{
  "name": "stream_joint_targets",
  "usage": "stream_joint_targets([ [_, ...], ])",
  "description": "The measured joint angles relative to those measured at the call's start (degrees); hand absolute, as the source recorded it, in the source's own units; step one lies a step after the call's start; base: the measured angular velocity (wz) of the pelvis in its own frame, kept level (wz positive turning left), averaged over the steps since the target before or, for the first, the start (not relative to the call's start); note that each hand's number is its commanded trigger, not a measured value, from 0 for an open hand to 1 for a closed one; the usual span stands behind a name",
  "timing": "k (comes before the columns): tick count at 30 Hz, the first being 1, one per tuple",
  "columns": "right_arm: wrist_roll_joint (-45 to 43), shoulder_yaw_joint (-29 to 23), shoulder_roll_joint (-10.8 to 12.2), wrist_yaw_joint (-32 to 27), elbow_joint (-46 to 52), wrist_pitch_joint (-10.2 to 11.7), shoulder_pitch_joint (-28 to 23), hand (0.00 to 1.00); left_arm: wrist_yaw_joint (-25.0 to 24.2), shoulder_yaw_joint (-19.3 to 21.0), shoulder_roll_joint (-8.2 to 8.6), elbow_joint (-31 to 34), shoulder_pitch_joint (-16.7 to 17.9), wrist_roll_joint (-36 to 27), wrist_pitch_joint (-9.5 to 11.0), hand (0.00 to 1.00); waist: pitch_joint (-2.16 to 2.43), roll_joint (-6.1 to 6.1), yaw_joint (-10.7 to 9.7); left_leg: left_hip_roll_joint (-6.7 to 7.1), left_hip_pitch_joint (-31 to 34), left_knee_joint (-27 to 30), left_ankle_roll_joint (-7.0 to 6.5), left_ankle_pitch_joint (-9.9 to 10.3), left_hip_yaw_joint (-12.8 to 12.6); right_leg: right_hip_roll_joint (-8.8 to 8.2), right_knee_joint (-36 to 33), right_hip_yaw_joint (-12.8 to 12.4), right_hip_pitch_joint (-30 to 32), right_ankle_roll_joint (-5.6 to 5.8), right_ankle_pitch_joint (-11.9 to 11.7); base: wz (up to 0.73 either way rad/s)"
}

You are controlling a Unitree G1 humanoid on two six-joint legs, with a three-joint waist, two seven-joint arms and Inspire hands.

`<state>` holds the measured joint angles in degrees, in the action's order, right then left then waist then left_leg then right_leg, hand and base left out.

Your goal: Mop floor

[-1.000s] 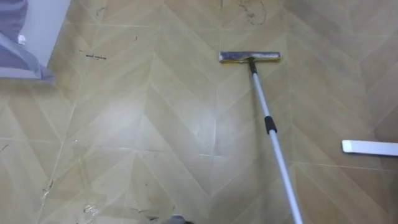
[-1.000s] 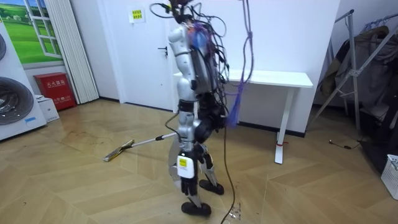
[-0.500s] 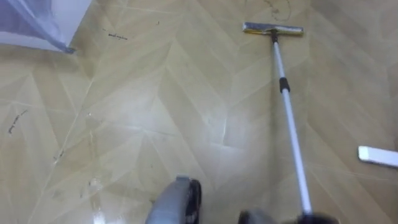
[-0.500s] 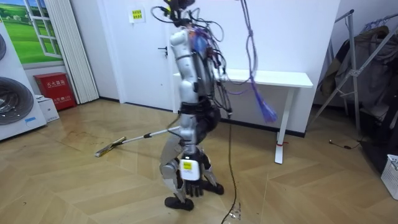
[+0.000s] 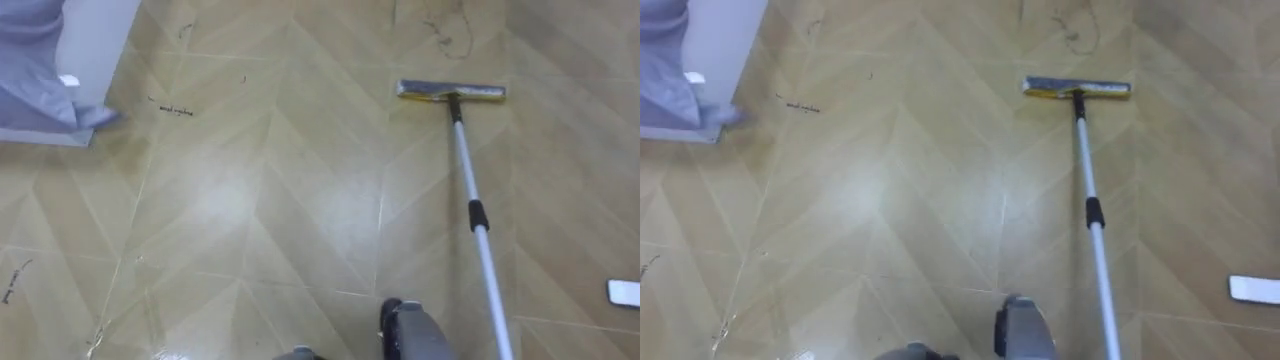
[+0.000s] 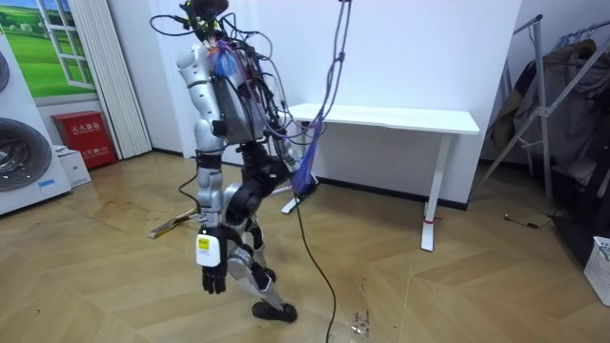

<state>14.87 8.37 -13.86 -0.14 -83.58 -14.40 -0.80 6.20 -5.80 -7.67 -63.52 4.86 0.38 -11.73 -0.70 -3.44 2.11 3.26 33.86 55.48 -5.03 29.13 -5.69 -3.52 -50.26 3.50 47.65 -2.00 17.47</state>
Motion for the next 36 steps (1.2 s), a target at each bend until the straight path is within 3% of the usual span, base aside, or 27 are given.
stream_joint_targets([
  [1, -0.7, -0.4, -0.2, -0.4, -0.2, -0.7, 2.9, 1.00, 1.0, -0.1, -0.42, 0.0, 0.1, -1.1, -0.3, 0.00, -0.31, 0.38, 0.7, -1.98, 3.3, 9.1, 3.37, -3.6, -0.6, 0.78, -2.8, 0.0, -0.8, -1.43, 2.0, -0.15],
  [2, -0.9, -0.4, -0.4, -0.6, -0.7, -1.0, 4.3, 1.00, 1.6, -0.4, -0.55, 0.0, 0.1, -1.5, -0.4, 0.00, -0.35, 1.11, 1.3, -2.60, 4.9, 13.4, 4.15, -6.4, -0.9, 0.80, -4.3, 0.0, -1.0, -1.84, 3.4, -0.19],
  [3, -1.2, -0.5, -1.2, -0.9, -1.1, -1.7, 7.7, 1.00, 2.6, -1.3, -0.72, 0.0, 0.0, -2.7, -0.4, 0.00, -0.66, 1.99, 2.2, -2.92, 8.5, 21.1, 4.94, -14.2, -0.8, 0.84, -6.8, -0.5, -1.4, -2.23, 5.9, -0.15],
  [4, -1.2, -0.7, -2.2, -1.3, -1.1, -1.9, 10.9, 1.00, 2.8, -1.5, -0.55, 0.0, -0.1, -3.3, -0.2, 0.00, -0.68, 2.77, 3.3, -2.85, 12.1, 26.6, 5.61, -22.0, -0.6, 0.94, -8.6, -0.9, -1.7, -2.69, 7.8, -0.11],
  [5, -1.0, -0.8, -2.6, -1.6, -1.0, -1.8, 12.7, 1.00, 2.9, -1.5, -0.54, 0.0, -0.1, -3.8, -0.1, 0.00, -0.68, 2.99, 3.9, -2.84, 14.1, 28.7, 5.83, -22.7, -0.3, 1.09, -9.2, -1.1, -1.7, -2.83, 8.5, -0.14],
  [6, 0.2, -0.6, -3.4, -1.9, -0.8, -1.2, 16.4, 1.00, 3.3, -1.4, -0.65, 0.3, -0.4, -4.9, 0.1, 0.00, -1.15, 3.73, 4.9, -3.67, 18.8, 30.4, 4.97, -21.4, -0.1, 1.56, -10.1, -1.3, -1.7, -2.68, 9.6, -0.22],
  [7, 1.1, -0.6, -3.7, -1.7, -0.4, -0.4, 19.0, 1.00, 3.5, -1.2, -0.73, 0.9, -0.3, -5.2, 0.3, 0.00, -1.54, 4.33, 6.4, -4.64, 22.3, 27.5, 4.92, -19.1, -0.1, 1.92, -10.2, -1.5, -2.3, -2.70, 10.6, -0.17],
  [8, 1.6, -0.7, -3.7, -1.7, 0.2, 0.0, 20.2, 1.00, 3.4, -1.2, -0.73, 0.9, -0.2, -5.2, 0.4, 0.00, -1.67, 4.56, 6.6, -4.69, 23.3, 24.0, 5.08, -17.9, -0.1, 1.93, -10.1, -1.6, -3.0, -2.46, 11.0, -0.05],
  [9, 3.0, -0.6, -3.7, -1.7, 1.6, 0.7, 21.7, 1.00, 3.3, -1.3, -0.59, 0.9, 0.0, -5.3, 0.5, 0.00, -2.01, 5.20, 7.1, -4.87, 23.4, 13.7, 5.44, -16.6, 0.1, 1.93, -9.1, -1.6, -5.0, -1.94, 12.0, 0.07],
  [10, 4.6, -0.5, -3.6, -1.4, 2.4, 0.8, 22.6, 1.00, 2.8, -1.4, -0.49, 1.0, 0.1, -5.3, 0.5, 0.00, -1.87, 5.09, 7.6, -4.97, 21.9, 1.3, 5.46, -16.7, 0.3, 1.92, -7.3, -1.3, -7.6, -1.43, 13.1, 0.09],
  [11, 5.4, -0.5, -3.6, -1.0, 2.5, 0.8, 22.6, 1.00, 2.4, -1.3, -0.50, 1.1, 0.2, -5.3, 0.5, 0.00, -1.87, 5.08, 7.7, -4.98, 20.8, -4.6, 5.30, -17.0, 0.4, 1.91, -6.2, -1.2, -9.1, -1.04, 13.5, 0.13],
  [12, 6.4, -0.3, -3.5, -0.2, 2.5, 0.6, 21.9, 1.00, 1.7, -1.2, -0.76, 1.0, 0.4, -5.3, 0.6, 0.00, -1.61, 5.03, 7.6, -5.13, 19.0, -8.9, 2.87, -19.4, -0.4, 1.18, -4.2, -0.8, -12.3, -0.07, 14.7, 0.37],
  [13, 7.4, -0.3, -3.8, 0.5, 2.5, 0.6, 20.1, 1.00, 1.5, -1.2, -0.79, 1.1, 0.6, -5.3, 0.5, 0.00, -1.35, 5.17, 6.9, -3.88, 17.2, -9.1, 0.23, -17.8, -1.0, 0.18, -2.3, -0.6, -15.0, 1.26, 15.4, 0.47],
  [14, 7.8, -0.2, -4.0, 0.6, 2.4, 0.6, 19.1, 1.00, 1.2, -1.2, -0.82, 1.2, 0.3, -5.3, 0.5, 0.00, -1.39, 5.17, 6.6, -3.26, 16.4, -9.0, -1.00, -17.0, -1.3, -0.37, -2.4, -0.6, -15.6, 1.54, 15.5, 0.47],
  [16, 8.6, 0.6, -5.0, 1.2, 1.3, 0.7, 14.8, 1.00, 0.4, -1.1, -0.76, 1.9, -0.2, -5.2, 0.8, 0.00, -1.13, 4.95, 6.2, -0.97, 13.4, -7.7, -3.47, -13.1, -2.4, -2.25, -8.4, -2.0, -15.6, 4.34, 12.3, 0.18],
  [17, 8.4, 0.9, -5.4, 1.2, 0.8, 0.7, 13.4, 1.00, 0.4, -1.1, -0.72, 2.0, -0.3, -5.2, 0.9, 0.00, -0.81, 4.48, 5.7, -0.20, 12.6, -7.5, -3.95, -12.1, -2.4, -2.66, -10.6, -2.2, -15.2, 4.55, 10.7, 0.18],
  [18, 8.0, 1.6, -6.1, 0.9, 0.4, 0.7, 10.4, 1.00, 0.5, -1.1, -0.59, 2.6, -0.5, -5.0, 1.3, 0.00, -0.21, 3.30, 5.1, 0.72, 11.2, -7.3, -4.66, -10.5, -2.0, -2.46, -14.8, -3.9, -14.0, 4.94, 6.8, 0.21],
  [19, 7.6, 1.6, -6.3, 0.0, 0.1, 0.7, 7.6, 1.00, 0.9, -0.9, -0.60, 3.0, -0.6, -4.5, 1.8, 0.00, 0.14, 2.30, 4.8, 1.35, 10.1, -7.5, -5.06, -9.2, -1.5, -1.60, -17.9, -5.2, -11.8, 5.31, 5.5, 0.15],
  [22, 7.5, 1.6, -5.1, -1.6, 0.1, 0.8, 2.1, 1.00, 1.4, -1.2, -0.85, 4.2, -0.3, -2.9, 2.1, 0.00, 0.32, 0.87, 2.7, 2.66, 7.4, -9.5, -5.50, -7.9, -0.4, -0.49, -18.1, -5.5, -3.4, 4.96, 5.6, 0.14],
  [24, 7.3, 1.6, -3.4, -2.7, 0.3, 0.7, 0.0, 1.00, 2.1, -1.3, -0.78, 4.5, 0.6, -2.8, 2.0, 0.00, 0.35, 0.81, 2.4, 2.62, 5.1, -11.4, -5.14, -7.4, 0.0, 0.14, -10.7, -4.9, -0.5, 4.50, 5.2, 0.03],
  [26, 6.5, 1.5, -2.2, -2.8, 0.4, 0.6, -1.1, 1.00, 2.1, -1.3, -0.24, 4.6, 1.8, -2.5, 1.4, 0.00, 0.37, 0.83, 1.5, 2.38, 2.8, -12.8, -4.56, -6.3, 0.5, -0.14, -0.3, -3.3, 0.3, 3.09, 2.9, -0.07],
  [28, 4.7, 1.0, -1.8, -2.8, 1.2, 0.3, -2.2, 1.00, 2.1, -1.3, 0.52, 4.5, 3.6, -2.5, -0.1, 0.00, 0.29, 0.75, 1.3, 1.89, -0.6, -12.5, -3.60, -3.7, 0.9, 0.16, 7.6, -1.4, -1.0, 1.52, -3.1, -0.07],
  [30, 3.6, 0.9, -1.9, -2.8, 1.5, -0.9, -1.4, 1.00, 2.1, -1.2, 0.35, 4.5, 5.0, -3.1, -0.9, 0.00, 0.31, 0.69, 1.8, 1.08, -3.1, -11.8, -2.39, -1.6, 1.5, 0.33, 7.1, -0.1, -3.7, 1.31, -3.1, -0.15],
  [32, 3.1, 0.9, -2.3, -3.0, 0.9, -1.8, 1.6, 1.00, 2.4, -1.2, -0.09, 3.8, 4.7, -4.5, -1.8, 0.00, 0.17, 0.85, 2.1, 0.27, -2.8, -7.4, -1.18, -1.0, 2.4, 0.28, 5.3, 1.3, -4.8, 0.51, -0.9, -0.09],
  [33, 3.0, 0.9, -2.8, -3.1, -0.2, -2.6, 4.9, 1.00, 2.6, -1.4, -0.41, 4.0, 4.5, -6.1, -2.1, 0.00, 0.02, 1.12, 2.4, -0.76, -0.1, -0.2, 1.06, -2.3, 2.0, 0.63, 2.9, 1.5, -4.8, -0.08, 1.0, -0.05],
  [34, 3.0, 1.1, -3.5, -3.0, -1.2, -2.8, 8.6, 1.00, 3.0, -1.4, -0.78, 4.5, 4.4, -7.8, -2.1, 0.00, -0.41, 1.99, 3.0, -1.74, 2.7, 7.5, 3.57, -5.3, 1.2, 0.73, 0.0, 1.2, -4.9, -1.06, 3.0, -0.06],
  [36, 3.5, 1.2, -4.7, -2.9, -1.0, -2.8, 14.4, 1.00, 3.2, -2.4, -1.07, 5.1, 4.6, -8.6, -2.0, 0.00, -1.09, 3.09, 3.7, -2.51, 6.9, 16.9, 5.40, -10.3, 1.1, 0.90, -3.6, 0.5, -5.1, -1.57, 6.0, -0.01],
])
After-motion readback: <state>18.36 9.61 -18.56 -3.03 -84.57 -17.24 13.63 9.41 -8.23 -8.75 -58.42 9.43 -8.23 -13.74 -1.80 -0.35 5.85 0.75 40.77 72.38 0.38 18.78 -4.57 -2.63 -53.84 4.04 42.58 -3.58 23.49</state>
